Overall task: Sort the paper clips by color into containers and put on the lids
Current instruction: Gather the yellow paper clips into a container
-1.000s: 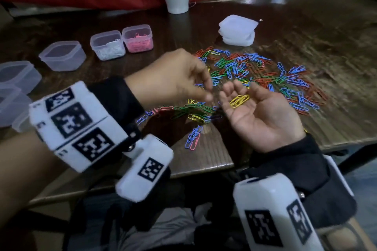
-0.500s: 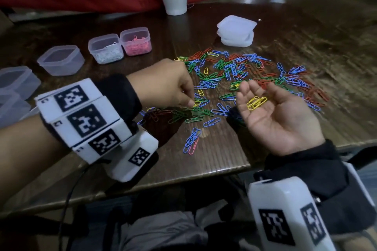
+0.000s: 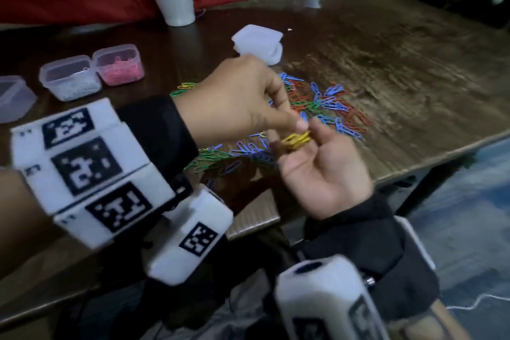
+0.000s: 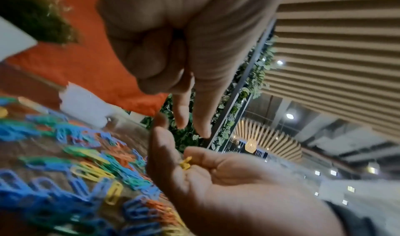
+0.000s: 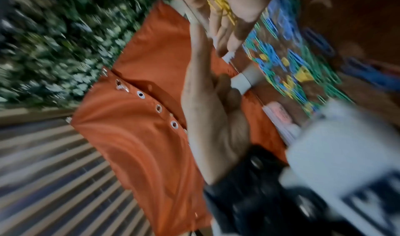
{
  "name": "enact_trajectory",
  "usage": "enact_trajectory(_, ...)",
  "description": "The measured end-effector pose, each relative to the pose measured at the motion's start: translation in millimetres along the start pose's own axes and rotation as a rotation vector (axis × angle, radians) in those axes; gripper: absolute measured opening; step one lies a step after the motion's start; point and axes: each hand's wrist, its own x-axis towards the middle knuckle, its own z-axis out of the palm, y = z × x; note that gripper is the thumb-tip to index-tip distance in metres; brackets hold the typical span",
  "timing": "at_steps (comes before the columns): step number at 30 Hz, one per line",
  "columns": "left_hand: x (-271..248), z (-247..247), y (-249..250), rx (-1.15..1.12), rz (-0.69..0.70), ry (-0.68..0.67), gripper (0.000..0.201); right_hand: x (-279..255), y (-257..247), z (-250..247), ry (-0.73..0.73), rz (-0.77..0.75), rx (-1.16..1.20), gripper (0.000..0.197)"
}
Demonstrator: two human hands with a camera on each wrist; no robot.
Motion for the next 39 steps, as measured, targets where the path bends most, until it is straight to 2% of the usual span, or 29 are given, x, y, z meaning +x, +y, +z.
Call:
enact_trajectory(3, 15, 15, 11, 0.071, 0.103, -0.083, 0.013, -7, -57, -15, 0.058, -0.156, -0.099, 0.011)
enact_trajectory(5, 25, 31, 18, 0.256, 0.199, -0.185, 0.011, -14, -90, -27, 0.078, -0.221, -0.177, 0.013)
enact_trajectory(7, 36, 47, 24, 0.437, 0.289, -0.258, 0.025, -23, -112, -35, 0.083, -0.243, -0.267, 0.011)
enact_trajectory(10, 50, 57, 30, 0.591, 0.366, -0.346, 0.033, -29, -121, -45, 0.148, -0.252, -0.529, 0.015)
enact_trajectory(13, 60, 60, 31, 0.608, 0.414, -0.385, 0.025, -25, -110, -53, 0.272, -0.371, -0.838, 0.027)
enact_trajectory(15, 64, 60, 30, 0.6, 0.424, -0.405, 0.017, -23, -101, -54, 0.26, -0.415, -0.901, 0.024)
enact_trajectory(19, 70, 56, 25, 0.629, 0.37, -0.447, 0.009, -20, -87, -54, 0.175, -0.371, -0.968, 0.016)
enact_trajectory(22, 74, 51, 17, 0.619, 0.304, -0.483, 0.006, -20, -78, -62, 0.109, -0.413, -1.25, 0.014)
enact_trajectory(25, 77, 49, 9, 0.546, 0.247, -0.517, 0.007, -26, -77, -69, 0.034, -0.36, -1.58, 0.027)
enact_trajectory(29, 79, 48, 5, 0.398, 0.163, -0.542, 0.006, -28, -76, -60, 0.094, -0.437, -1.926, 0.033)
enact_trajectory(36, 79, 41, -1, 0.267, 0.076, -0.583, 0.014, -14, -79, -45, 0.221, -0.521, -2.02, 0.033)
enact_trajectory(39, 76, 40, -6, 0.174, 0.036, -0.589, 0.016, -17, -66, -43, 0.142, -0.54, -1.991, 0.036)
